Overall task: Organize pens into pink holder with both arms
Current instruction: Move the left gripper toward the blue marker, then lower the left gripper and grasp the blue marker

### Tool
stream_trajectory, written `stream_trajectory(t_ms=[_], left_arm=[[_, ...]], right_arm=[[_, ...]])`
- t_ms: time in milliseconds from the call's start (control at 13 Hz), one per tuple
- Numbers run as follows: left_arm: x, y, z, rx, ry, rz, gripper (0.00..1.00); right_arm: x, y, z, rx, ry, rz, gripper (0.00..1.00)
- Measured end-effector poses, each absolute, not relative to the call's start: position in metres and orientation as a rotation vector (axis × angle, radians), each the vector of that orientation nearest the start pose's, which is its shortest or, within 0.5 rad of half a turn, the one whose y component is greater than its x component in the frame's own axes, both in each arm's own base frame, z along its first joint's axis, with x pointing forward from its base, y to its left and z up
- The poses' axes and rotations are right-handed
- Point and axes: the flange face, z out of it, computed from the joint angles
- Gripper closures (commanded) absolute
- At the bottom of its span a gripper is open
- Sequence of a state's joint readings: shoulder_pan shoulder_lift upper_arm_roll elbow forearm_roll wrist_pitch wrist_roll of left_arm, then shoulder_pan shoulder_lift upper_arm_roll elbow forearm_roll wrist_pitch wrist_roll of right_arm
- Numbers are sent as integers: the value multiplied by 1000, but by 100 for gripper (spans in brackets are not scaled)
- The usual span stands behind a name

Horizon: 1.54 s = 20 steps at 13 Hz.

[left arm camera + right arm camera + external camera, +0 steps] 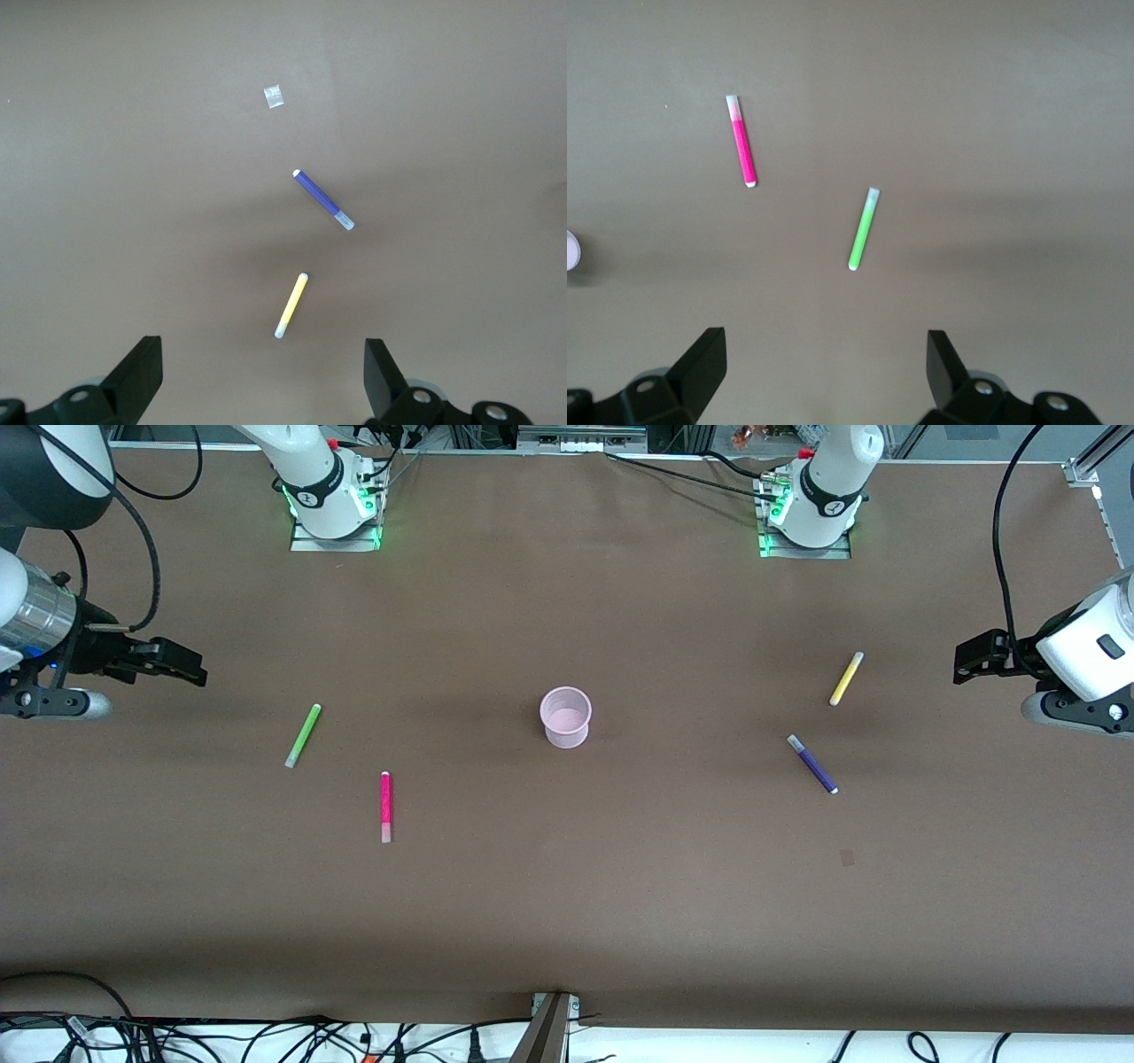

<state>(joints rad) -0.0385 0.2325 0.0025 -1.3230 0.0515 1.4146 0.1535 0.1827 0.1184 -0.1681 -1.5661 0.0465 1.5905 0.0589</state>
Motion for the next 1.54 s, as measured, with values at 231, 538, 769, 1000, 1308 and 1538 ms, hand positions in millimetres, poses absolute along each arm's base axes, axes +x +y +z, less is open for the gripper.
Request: stream_trajectory(t_ms=[231,538,769,1000,1308,1538], left_arm=[[608,-16,592,-3077,286,223,0],[609,-16,586,-3076,273,244,0],[618,-18,554,-3078,208,329,0],[632,-24,501,-3112,73,444,0],[647,-25,422,-3093,-228,409,0],[639,-23,365,-3067,-395,383,0]], right_arm=[[572,10,598,-3110,91,208,0],[564,5,620,-3161,92,192,0],[566,10,615,-3167,77,209,0],[565,17,601,-3166,58,269,0],[575,15,598,-3173,29,163,0],[580,15,602,-3174,5,95,0]])
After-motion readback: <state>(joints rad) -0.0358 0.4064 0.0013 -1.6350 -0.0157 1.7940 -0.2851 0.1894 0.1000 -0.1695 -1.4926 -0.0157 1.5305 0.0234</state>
